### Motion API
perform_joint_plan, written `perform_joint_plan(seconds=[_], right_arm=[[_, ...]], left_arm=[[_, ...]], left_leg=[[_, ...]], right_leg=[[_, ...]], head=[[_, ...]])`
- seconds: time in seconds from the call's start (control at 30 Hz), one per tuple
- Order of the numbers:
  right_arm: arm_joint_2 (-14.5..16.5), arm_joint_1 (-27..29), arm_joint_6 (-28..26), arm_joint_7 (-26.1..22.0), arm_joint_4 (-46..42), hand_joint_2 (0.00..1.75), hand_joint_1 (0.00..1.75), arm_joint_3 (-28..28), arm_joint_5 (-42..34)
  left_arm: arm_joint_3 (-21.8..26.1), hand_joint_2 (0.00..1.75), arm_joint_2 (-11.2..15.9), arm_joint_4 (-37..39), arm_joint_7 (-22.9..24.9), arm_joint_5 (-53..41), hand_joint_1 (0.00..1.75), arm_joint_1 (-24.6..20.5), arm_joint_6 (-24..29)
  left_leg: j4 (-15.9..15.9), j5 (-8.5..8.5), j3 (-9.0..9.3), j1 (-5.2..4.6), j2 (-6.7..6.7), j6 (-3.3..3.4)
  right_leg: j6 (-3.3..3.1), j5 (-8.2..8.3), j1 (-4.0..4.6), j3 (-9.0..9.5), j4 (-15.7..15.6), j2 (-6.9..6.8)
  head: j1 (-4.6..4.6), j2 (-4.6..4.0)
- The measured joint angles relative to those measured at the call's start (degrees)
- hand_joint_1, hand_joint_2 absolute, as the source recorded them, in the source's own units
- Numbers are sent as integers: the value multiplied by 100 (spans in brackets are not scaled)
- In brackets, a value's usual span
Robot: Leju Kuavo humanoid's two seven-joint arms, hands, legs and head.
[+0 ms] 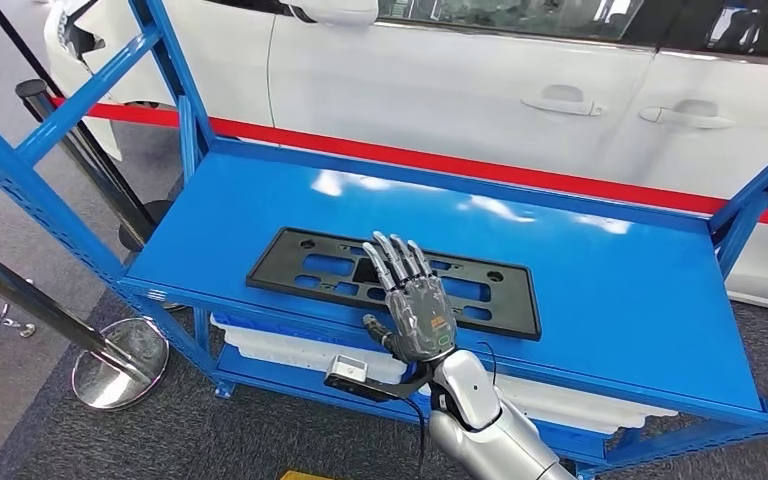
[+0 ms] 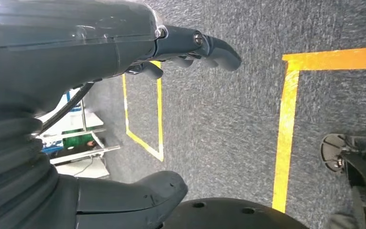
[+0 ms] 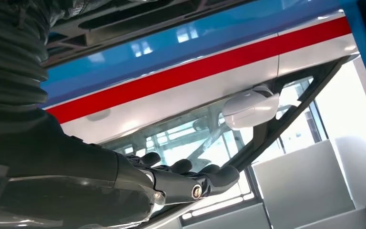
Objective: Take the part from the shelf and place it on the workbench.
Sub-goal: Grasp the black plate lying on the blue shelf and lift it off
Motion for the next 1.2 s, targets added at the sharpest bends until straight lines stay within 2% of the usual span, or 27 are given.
perform_joint_plan(seconds=[0.03, 0.07, 0.1, 0.2, 0.37, 0.43, 0.53, 0.6, 0.93, 1.2], right_arm=[[4, -1, 1, -2, 9, 175, 0, 6, 22], [11, -1, 0, 3, 27, 175, 0, 18, 55], [20, -2, -2, 16, 58, 175, 0, 38, 101], [55, 1, -17, 88, 197, 175, 0, 122, 320], [82, 11, -23, 216, 407, 175, 0, 149, 831], [83, 11, -24, 226, 477, 175, 0, 149, 908], [83, 23, -24, 189, 602, 175, 0, 149, 943], [83, 51, -24, 139, 687, 175, 0, 149, 934], [84, 205, -26, 151, 929, 175, 0, 149, 1072], [133, 179, -26, 468, 1005, 175, 0, 51, 1549]], left_arm=[[0, 0, 0, 0, -4, -1, 0, -4, 4], [0, 0, 0, 0, -7, -2, 0, -8, 10], [0, 0, 1, 0, -10, -5, 0, -13, 19], [0, 0, 2, 0, -12, -25, 0, -18, 33], [-2, 0, 1, 0, -12, -51, 0, -22, 50], [-2, 0, -1, 0, -12, -52, 0, -23, 58], [-1, 0, -3, 0, -12, -47, 0, -23, 88], [-1, 0, -4, 0, -16, -29, 0, -23, 114], [0, 0, -3, 0, -27, -2, 0, -22, 149], [-1, 0, -2, 0, -60, -81, 0, -22, 124]], left_leg=[[11, -24, 6, -6, -4, -38], [24, -49, 5, -17, -6, -73], [26, -63, 3, -28, -8, -66], [-4, -78, 26, -23, 4, 25], [-53, -63, 66, -4, 4, -20], [-59, -61, 69, 12, 4, -78], [-64, -67, 74, 28, 5, -179], [-65, -70, 74, 30, 5, -201], [-43, -77, 68, 14, 5, -206], [-36, -79, 68, 13, 4, -204]], right_leg=[[-19, 85, 6, 113, -256, 2], [-45, 102, 8, 168, -394, 7], [-74, 77, 18, 186, -438, 16], [-130, 64, 26, 199, -453, 37], [-198, 33, 57, 201, -435, 35], [-211, 30, 71, 200, -431, 35], [-225, 21, 82, 200, -423, 35], [-227, 20, 83, 201, -421, 35], [-224, 22, 72, 212, -423, 32], [-223, 23, 68, 217, -424, 31]], head=[[-1, 1], [-2, 1], [-2, 1], [-2, 1], [-2, 0], [-2, 1], [-2, 1], [-2, 1], [-2, 1], [-2, 0]])
